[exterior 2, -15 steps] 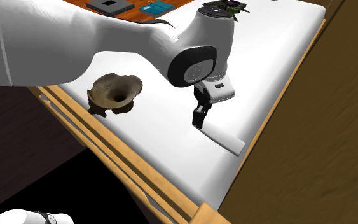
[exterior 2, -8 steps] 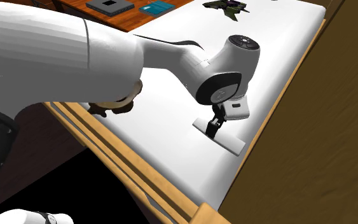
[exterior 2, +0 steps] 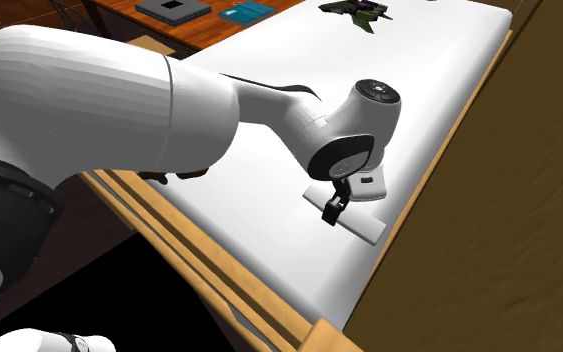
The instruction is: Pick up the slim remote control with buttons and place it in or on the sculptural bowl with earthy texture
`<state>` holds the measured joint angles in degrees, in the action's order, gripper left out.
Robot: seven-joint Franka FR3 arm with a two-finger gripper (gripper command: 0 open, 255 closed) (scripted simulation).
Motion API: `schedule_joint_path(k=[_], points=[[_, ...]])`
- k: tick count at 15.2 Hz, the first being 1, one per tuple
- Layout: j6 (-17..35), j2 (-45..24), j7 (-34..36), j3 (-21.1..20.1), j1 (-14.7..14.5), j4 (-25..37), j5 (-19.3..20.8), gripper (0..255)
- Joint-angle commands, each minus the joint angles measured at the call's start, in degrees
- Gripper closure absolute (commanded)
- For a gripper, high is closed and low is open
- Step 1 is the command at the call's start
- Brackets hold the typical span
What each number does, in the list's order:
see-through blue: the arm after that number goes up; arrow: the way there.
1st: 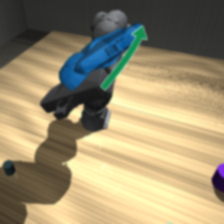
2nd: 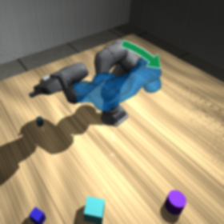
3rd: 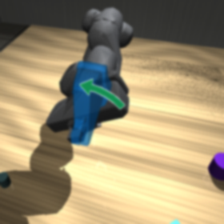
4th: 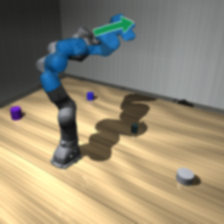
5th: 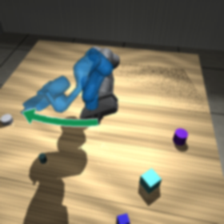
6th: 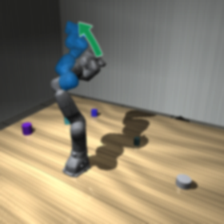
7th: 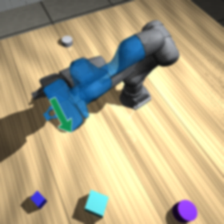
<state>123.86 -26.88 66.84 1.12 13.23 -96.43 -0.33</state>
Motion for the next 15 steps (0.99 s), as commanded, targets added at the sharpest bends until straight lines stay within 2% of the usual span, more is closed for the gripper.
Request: schedule_joint_path(k=[1,6,7,15], points=[[0.3,-0.1,-0.1,0.0,0.0,-0.2,0.0,0],[0.3,-0.1,-0.1,0.0,0.0,-0.2,0.0,0],[0.3,-0.1,-0.1,0.0,0.0,-0.2,0.0,255],[0.3,-0.1,-0.1,0.0,0.0,-0.2,0.0,255]])
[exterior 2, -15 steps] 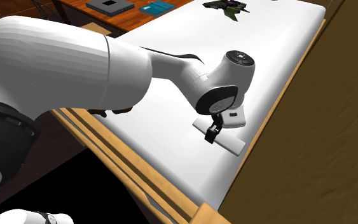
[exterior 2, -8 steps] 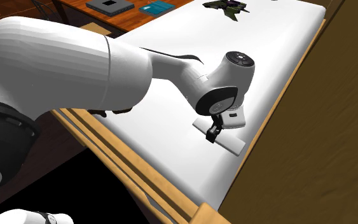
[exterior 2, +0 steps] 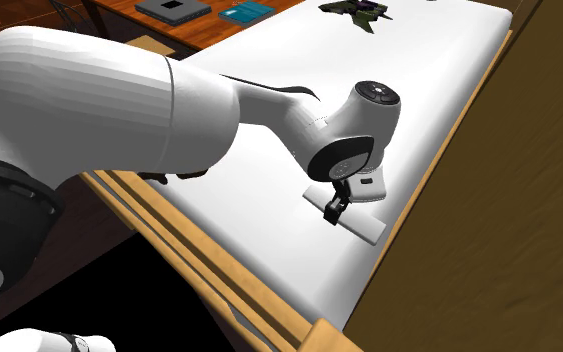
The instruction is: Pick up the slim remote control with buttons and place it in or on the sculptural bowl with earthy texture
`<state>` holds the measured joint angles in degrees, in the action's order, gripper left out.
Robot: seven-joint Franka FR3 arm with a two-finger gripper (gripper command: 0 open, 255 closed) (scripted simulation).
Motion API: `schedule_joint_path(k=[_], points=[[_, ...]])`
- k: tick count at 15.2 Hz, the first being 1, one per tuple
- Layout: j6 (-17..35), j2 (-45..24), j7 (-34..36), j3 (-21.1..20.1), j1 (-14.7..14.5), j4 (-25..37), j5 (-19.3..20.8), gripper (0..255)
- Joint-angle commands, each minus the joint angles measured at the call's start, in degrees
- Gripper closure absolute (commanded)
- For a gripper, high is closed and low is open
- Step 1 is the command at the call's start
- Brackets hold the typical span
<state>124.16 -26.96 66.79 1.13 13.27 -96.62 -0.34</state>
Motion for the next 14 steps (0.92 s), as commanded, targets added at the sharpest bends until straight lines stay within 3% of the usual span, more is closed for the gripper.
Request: schedule_joint_path(k=[1,14], points=[[0.0,0.0,0.0,0.0,0.0,0.0,0.0,255],[-8.3,3.9,0.0,0.0,0.0,4.4,0.1,255]])
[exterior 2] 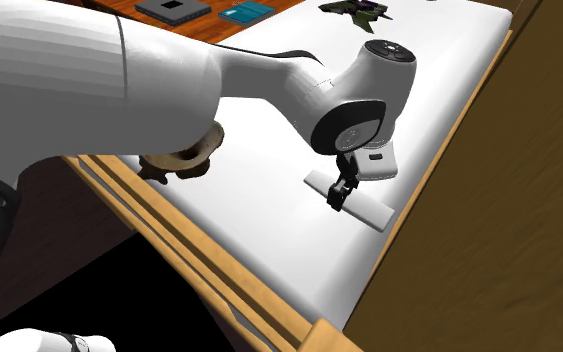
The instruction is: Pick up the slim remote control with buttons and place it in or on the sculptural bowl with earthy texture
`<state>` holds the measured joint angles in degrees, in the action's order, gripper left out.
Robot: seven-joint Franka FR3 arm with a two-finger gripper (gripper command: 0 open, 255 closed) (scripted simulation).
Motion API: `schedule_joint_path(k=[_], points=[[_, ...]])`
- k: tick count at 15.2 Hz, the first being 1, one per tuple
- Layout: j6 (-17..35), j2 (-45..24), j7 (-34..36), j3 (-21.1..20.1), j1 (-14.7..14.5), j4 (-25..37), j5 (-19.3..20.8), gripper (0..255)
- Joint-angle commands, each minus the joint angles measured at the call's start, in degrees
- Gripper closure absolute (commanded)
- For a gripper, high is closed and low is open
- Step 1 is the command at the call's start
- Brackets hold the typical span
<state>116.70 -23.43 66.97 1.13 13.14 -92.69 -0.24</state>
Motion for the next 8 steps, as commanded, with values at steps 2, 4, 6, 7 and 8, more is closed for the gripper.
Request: schedule_joint_path(k=[2,4,6,7,8], points=[[-2.2,0.8,-0.2,0.1,0.1,1.4,0.0,255],[-3.6,1.2,-0.2,0.1,0.1,2.4,0.0,255],[-5.0,1.5,-0.2,0.1,0.1,3.4,0.0,255],[-5.7,1.7,-0.2,0.1,0.1,3.9,0.0,255],[-6.4,1.9,-0.2,0.1,0.1,4.5,0.0,255]])
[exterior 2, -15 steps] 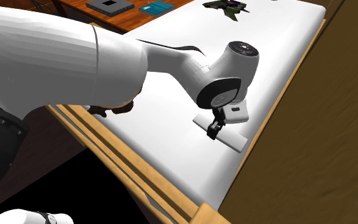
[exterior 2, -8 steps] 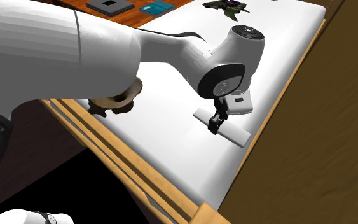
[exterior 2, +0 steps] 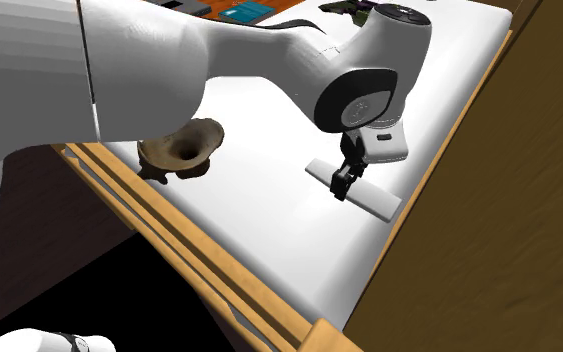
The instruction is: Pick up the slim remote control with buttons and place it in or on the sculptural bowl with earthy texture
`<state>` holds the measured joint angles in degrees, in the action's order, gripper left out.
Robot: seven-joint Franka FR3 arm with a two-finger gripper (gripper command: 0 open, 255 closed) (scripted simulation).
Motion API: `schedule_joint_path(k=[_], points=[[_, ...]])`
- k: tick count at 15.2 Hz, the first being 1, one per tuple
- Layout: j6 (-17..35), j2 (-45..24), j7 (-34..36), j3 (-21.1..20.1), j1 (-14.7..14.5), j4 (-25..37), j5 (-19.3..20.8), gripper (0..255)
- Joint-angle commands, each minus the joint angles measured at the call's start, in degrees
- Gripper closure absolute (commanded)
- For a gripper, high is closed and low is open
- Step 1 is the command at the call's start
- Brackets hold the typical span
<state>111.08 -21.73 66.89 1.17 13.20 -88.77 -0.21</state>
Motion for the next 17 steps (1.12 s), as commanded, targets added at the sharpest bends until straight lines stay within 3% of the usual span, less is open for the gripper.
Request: schedule_joint_path(k=[1,17], points=[[-1.5,0.3,-0.1,0.0,0.0,1.2,0.0,255],[-13.7,0.5,-0.1,0.0,0.1,13.1,0.0,255]])
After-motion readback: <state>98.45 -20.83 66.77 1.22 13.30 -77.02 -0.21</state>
